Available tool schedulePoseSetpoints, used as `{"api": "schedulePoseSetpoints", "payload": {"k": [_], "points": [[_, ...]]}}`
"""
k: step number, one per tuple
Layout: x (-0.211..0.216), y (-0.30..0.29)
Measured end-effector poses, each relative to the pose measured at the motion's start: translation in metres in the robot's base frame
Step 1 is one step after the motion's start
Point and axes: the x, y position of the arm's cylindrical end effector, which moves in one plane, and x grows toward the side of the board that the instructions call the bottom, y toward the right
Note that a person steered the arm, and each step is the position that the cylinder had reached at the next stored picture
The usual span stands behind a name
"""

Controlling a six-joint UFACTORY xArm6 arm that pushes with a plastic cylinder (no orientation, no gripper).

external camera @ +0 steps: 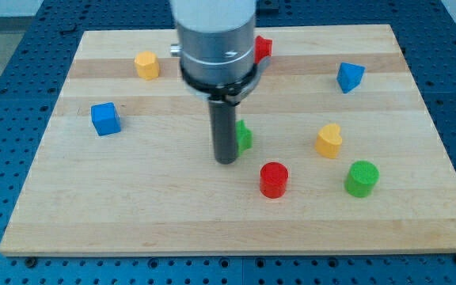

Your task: Push the green star to the red star

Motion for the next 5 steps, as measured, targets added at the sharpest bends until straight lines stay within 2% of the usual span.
{"api": "schedulePoseSetpoints", "payload": {"k": [1, 2, 4, 5], "points": [[-0.013, 0.037], [-0.028, 0.043], [-0.004, 0.011], [-0.021, 0.001]]}}
